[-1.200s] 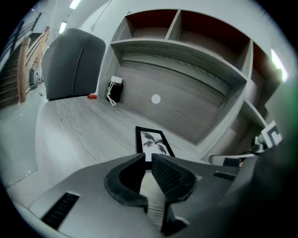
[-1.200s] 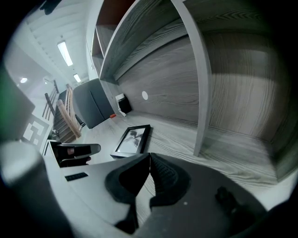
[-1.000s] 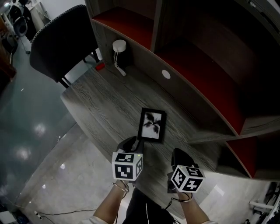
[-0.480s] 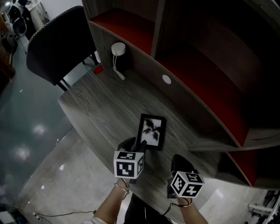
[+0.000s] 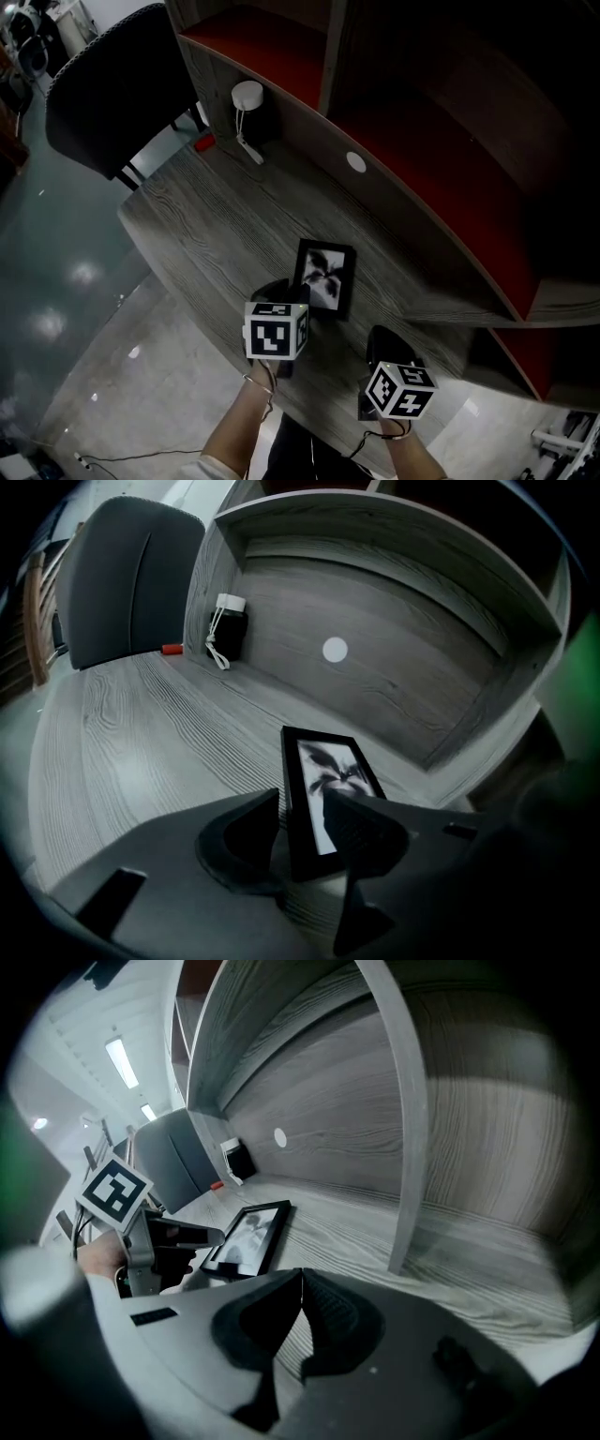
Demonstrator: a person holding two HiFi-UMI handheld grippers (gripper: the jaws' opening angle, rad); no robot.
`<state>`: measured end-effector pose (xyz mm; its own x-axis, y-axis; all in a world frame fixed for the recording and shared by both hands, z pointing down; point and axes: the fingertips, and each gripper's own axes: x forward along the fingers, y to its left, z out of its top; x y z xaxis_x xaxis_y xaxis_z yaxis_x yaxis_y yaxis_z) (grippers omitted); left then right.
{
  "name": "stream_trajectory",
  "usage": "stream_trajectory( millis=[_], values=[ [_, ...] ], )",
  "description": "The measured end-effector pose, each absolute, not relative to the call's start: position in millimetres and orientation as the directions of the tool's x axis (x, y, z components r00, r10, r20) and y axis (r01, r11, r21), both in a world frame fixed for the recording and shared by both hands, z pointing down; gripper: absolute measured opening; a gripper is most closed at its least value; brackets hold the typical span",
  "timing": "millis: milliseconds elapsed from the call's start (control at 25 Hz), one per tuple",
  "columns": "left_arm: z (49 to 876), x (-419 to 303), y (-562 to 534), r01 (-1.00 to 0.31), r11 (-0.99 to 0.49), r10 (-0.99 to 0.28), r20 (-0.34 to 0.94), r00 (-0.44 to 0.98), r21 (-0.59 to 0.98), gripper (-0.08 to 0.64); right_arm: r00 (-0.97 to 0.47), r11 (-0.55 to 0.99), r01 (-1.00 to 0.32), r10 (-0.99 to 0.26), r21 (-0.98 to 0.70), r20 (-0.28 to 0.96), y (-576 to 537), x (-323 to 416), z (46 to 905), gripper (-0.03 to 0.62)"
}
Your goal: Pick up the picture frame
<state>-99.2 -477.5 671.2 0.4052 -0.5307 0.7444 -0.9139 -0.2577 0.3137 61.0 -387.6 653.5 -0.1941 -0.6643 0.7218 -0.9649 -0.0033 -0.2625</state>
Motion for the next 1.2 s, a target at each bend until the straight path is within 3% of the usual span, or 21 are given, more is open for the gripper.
stream_trajectory(
  millis=[400,1040,1200],
  values=[
    [681.5,-99.1,-485.0,-0.918,-0.233,-0.506,0.767,0.395,0.32,0.147,-0.199,0.008,-0.966,-0.659,-0.257,0.726,-392.8,59.5,657.0,0.032],
    [682.7,-93.0,-484.2,-0.909,-0.277,-0.348,0.849,0.397,0.311,0.115,-0.188,-0.003,-0.967,-0.67,-0.255,0.719,-392.1,57.8,650.4,0.032],
    [678.8,-95.1,-485.4,-0.912,-0.271,-0.384,0.834,0.396,0.308,0.096,-0.192,-0.006,-0.964,-0.673,-0.264,0.715,-391.1,58.0,648.8,0.032]
  ],
)
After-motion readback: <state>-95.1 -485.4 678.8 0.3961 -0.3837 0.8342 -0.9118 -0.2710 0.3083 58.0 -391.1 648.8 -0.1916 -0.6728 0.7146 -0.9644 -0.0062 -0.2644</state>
